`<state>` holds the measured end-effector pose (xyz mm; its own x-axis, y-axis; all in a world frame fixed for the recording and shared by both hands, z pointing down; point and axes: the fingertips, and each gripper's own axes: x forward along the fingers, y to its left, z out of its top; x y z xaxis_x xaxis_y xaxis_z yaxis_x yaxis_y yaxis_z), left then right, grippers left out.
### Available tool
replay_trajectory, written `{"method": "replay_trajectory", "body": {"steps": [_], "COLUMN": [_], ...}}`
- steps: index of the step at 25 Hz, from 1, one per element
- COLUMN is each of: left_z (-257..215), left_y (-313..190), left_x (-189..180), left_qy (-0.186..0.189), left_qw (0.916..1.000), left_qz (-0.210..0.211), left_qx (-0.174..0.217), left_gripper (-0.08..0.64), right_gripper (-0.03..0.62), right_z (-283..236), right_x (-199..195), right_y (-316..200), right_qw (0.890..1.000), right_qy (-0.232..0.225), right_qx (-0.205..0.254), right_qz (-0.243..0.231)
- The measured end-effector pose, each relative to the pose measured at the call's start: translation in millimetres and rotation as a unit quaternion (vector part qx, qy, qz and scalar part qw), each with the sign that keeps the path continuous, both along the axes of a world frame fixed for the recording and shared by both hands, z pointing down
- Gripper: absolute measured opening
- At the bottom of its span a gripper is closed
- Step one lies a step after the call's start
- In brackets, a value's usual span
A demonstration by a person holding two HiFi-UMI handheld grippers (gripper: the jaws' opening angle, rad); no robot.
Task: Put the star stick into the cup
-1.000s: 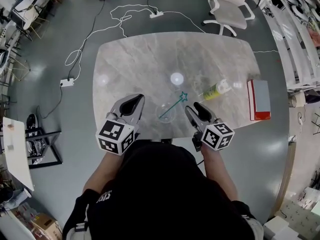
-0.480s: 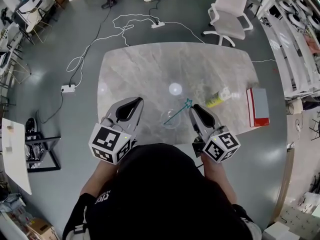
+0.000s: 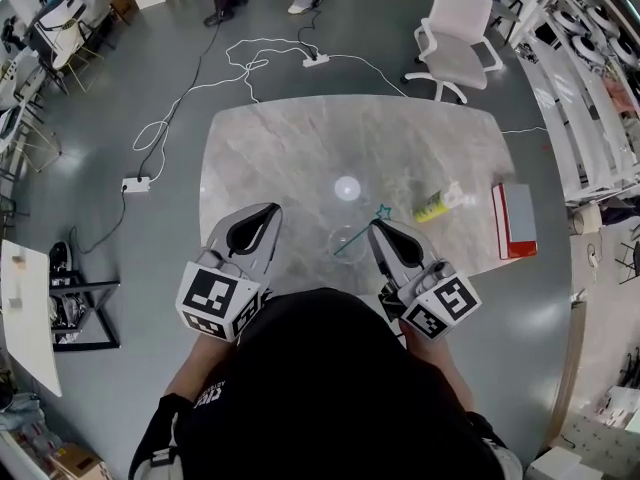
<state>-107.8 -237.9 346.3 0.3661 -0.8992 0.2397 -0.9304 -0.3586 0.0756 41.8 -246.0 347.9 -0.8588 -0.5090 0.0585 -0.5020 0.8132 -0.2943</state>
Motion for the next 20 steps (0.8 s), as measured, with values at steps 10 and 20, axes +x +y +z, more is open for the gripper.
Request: {"method": "replay_trajectory", "body": {"steps": [10, 20], "left_z": [-4.1, -4.8], "left_y": [3.2, 5.5], "left_x": [-7.4, -3.4], "left_qy": [0.007, 0.004], "left_qw": [0.9999, 0.9999], "left_qz": [-0.002, 0.004], "left_qx": [0.007, 0.01], "left_gripper": [0.003, 0.003], "right_gripper": [0.012, 0.012], "right_z": [-4.5, 2.7], "right_x": [-1.0, -3.0], "right_y": [6.3, 7.8], "right_qw": [1.0, 1.0], "right_qy": [0.007, 0.002], "right_qx": [0.007, -0.008], "right_qz": [0.004, 0.002]}}
